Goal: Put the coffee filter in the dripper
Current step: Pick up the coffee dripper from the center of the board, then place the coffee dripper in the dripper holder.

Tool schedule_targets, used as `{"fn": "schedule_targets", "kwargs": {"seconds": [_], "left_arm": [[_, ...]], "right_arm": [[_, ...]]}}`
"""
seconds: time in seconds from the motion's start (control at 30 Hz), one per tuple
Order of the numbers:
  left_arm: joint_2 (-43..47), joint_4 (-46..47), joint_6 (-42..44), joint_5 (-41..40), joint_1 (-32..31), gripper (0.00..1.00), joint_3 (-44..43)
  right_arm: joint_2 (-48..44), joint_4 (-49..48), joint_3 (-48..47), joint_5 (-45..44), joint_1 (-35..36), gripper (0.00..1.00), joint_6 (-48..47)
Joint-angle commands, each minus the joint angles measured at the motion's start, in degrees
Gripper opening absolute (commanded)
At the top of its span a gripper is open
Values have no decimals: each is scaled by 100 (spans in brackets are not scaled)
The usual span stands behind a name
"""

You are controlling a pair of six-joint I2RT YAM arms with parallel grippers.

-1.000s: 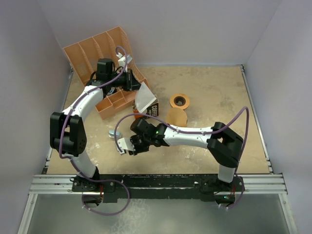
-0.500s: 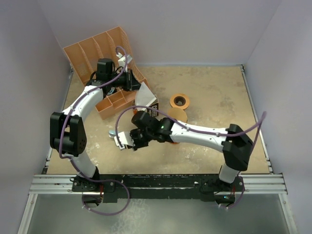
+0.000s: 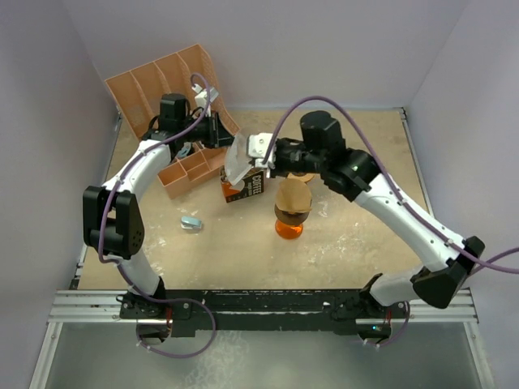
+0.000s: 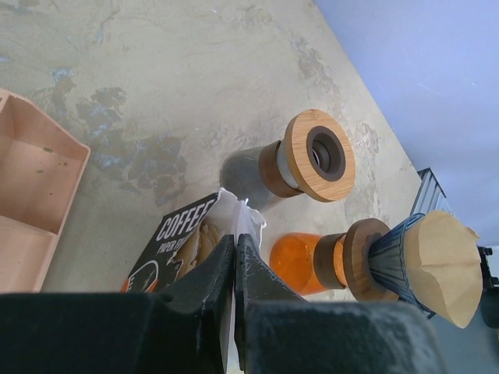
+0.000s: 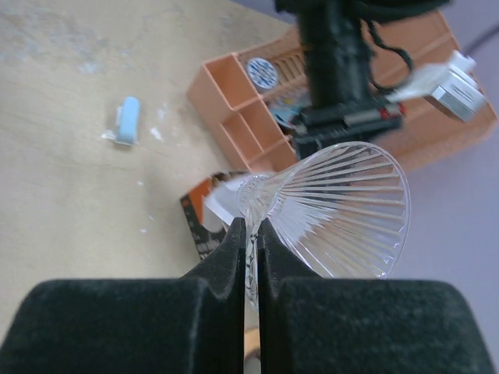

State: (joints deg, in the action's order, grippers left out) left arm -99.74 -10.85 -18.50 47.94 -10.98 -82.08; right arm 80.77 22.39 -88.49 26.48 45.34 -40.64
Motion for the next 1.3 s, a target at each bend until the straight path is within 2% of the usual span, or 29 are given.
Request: {"fn": "schedule_targets", "kwargs": {"seconds": [0.0,0.2,0.47,1.27], "left_arm": [[-28,123,-48,119,79,0,-234],[-15,144,-54,158,81,0,-212],[39,271,-84,183,79,0,-113],[-164,75,164,142,88,0,-90]], "right_arm": [[-344,115,-114,-329,-581,0,21],[-258,465,-20,-1025,-1282,0,-273],[103,929,15,-1214,-1955,0,-760],[578,1331,349,-777,-2086,0,-1139]]}}
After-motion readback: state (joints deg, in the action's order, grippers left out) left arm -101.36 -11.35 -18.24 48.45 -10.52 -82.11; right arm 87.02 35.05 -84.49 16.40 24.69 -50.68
